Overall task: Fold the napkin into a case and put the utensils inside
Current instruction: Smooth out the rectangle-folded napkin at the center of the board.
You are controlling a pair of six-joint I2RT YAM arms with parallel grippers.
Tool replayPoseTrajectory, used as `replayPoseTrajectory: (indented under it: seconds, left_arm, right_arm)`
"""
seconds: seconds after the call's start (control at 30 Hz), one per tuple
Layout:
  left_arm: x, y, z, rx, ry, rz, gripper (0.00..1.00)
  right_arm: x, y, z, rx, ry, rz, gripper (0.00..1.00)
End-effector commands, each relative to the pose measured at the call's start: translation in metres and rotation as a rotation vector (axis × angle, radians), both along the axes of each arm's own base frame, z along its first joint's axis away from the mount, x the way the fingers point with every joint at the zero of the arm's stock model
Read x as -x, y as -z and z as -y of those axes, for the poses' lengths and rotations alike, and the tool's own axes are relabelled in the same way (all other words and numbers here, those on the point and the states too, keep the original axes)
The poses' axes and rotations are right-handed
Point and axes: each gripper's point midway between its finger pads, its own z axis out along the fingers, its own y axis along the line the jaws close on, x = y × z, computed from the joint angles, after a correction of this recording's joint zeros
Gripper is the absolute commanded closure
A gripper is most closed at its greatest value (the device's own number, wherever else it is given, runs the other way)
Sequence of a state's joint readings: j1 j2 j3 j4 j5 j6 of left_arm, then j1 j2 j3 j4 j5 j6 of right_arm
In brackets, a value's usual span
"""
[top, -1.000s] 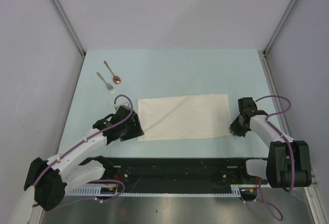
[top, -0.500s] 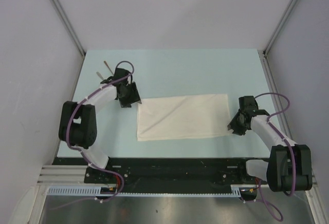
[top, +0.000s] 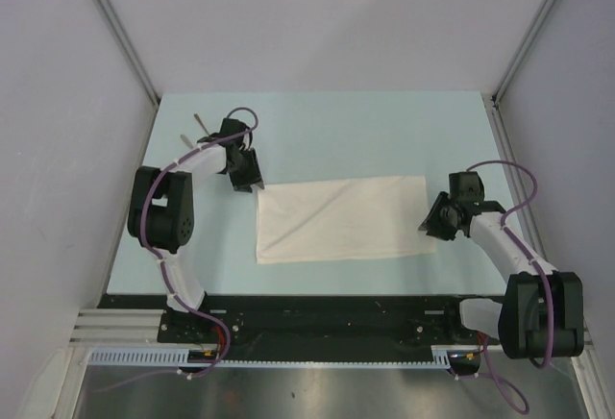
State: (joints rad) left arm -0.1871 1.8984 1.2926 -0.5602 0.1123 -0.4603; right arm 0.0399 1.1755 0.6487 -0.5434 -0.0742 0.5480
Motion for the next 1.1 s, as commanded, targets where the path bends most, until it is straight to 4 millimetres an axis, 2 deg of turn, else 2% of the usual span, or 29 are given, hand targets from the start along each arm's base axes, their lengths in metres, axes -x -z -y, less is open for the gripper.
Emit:
replayPoseTrajectory:
  seconds: [0.0, 0.07, 0.1, 0.17, 0.23, 0.27, 0.33, 0.4, 0.5, 0.57, 0.6, 0.63, 0.67, 0.7, 0.73, 0.77, 0.8, 0.83, 0.87, 0.9, 0.93, 0.97, 1.0, 1.03, 1.07]
  left_arm:
    - [-0.005, 0.000, -0.008, -0.033, 0.013, 0.011, 0.59]
    - [-0.011, 0.005, -0.011, -0.051, 0.005, 0.000, 0.67]
    - [-0.014, 0.006, -0.012, -0.057, 0.002, 0.000, 0.71]
    - [-0.019, 0.008, -0.016, -0.082, -0.008, 0.004, 0.77]
    - [-0.024, 0.009, -0.018, -0.094, -0.006, 0.006, 0.85]
    - [-0.025, 0.010, -0.020, -0.101, -0.008, 0.006, 0.88]
    - [-0.026, 0.013, -0.024, -0.124, 0.002, 0.003, 0.97]
    - [-0.029, 0.014, -0.031, -0.159, 0.003, 0.006, 0.99]
    - [-0.032, 0.010, -0.033, -0.168, 0.009, 0.018, 0.99]
    - [-0.031, 0.002, -0.028, -0.146, 0.019, 0.037, 0.94]
    - [-0.029, -0.002, -0.028, -0.148, 0.012, 0.044, 0.85]
    - [-0.025, -0.006, -0.032, -0.170, 0.004, 0.054, 0.81]
    - [-0.025, -0.025, -0.030, -0.180, 0.008, 0.103, 0.69]
    - [-0.023, -0.037, -0.031, -0.198, 0.009, 0.131, 0.63]
    - [-0.020, -0.046, -0.026, -0.218, 0.028, 0.153, 0.59]
    - [-0.020, -0.059, -0.032, -0.277, 0.020, 0.183, 0.50]
    - [-0.016, -0.083, -0.033, -0.298, 0.020, 0.226, 0.48]
    - [-0.011, -0.092, -0.024, -0.319, 0.042, 0.251, 0.43]
    - [-0.008, -0.103, -0.022, -0.338, 0.050, 0.278, 0.41]
    - [0.002, -0.115, -0.016, -0.327, 0.067, 0.306, 0.41]
    - [0.012, -0.122, 0.002, -0.309, 0.112, 0.332, 0.41]
    - [0.020, -0.126, 0.014, -0.288, 0.135, 0.345, 0.41]
    - [0.034, -0.131, 0.023, -0.253, 0.156, 0.374, 0.41]
    - [0.046, -0.130, 0.043, -0.207, 0.200, 0.385, 0.41]
    - [0.057, -0.127, 0.056, -0.162, 0.234, 0.384, 0.41]
  right_arm:
    - [-0.029, -0.013, -0.012, -0.050, -0.065, 0.078, 0.69]
    - [-0.028, 0.000, -0.014, -0.068, -0.066, 0.050, 0.71]
    - [-0.027, 0.007, -0.014, -0.069, -0.061, 0.031, 0.76]
    - [-0.018, 0.027, -0.007, -0.061, -0.026, -0.037, 0.82]
    - [-0.010, 0.039, -0.002, -0.046, 0.001, -0.079, 0.90]
    - [-0.003, 0.048, 0.008, -0.040, 0.045, -0.109, 0.92]
    - [0.006, 0.054, 0.019, -0.033, 0.105, -0.138, 0.96]
    - [0.013, 0.055, 0.024, -0.026, 0.141, -0.152, 0.98]
    - [0.017, 0.057, 0.028, -0.026, 0.167, -0.161, 0.98]
    - [0.017, 0.055, 0.024, -0.039, 0.150, -0.165, 0.98]
    - [0.016, 0.053, 0.024, -0.040, 0.144, -0.165, 0.98]
    - [0.017, 0.050, 0.021, -0.056, 0.128, -0.164, 0.98]
    - [0.014, 0.043, 0.020, -0.057, 0.112, -0.137, 0.97]
    - [0.008, 0.035, 0.017, -0.074, 0.094, -0.108, 0.96]
    - [0.004, 0.029, 0.017, -0.073, 0.087, -0.086, 0.95]
    - [0.000, 0.021, 0.019, -0.064, 0.087, -0.066, 0.86]
    - [-0.011, 0.006, 0.022, -0.048, 0.081, -0.020, 0.79]
    - [-0.019, -0.002, 0.025, -0.032, 0.077, 0.007, 0.72]
    - [-0.025, -0.008, 0.029, -0.006, 0.067, 0.024, 0.54]
    - [-0.039, -0.019, 0.034, 0.019, 0.054, 0.054, 0.47]
    - [-0.046, -0.020, 0.036, 0.034, 0.036, 0.060, 0.39]
    - [-0.052, -0.022, 0.038, 0.048, 0.030, 0.060, 0.36]
    - [-0.056, -0.013, 0.040, 0.063, -0.008, 0.029, 0.36]
    - [-0.067, -0.019, 0.040, 0.069, -0.029, 0.044, 0.35]
    - [-0.072, -0.018, 0.040, 0.073, -0.053, 0.039, 0.36]
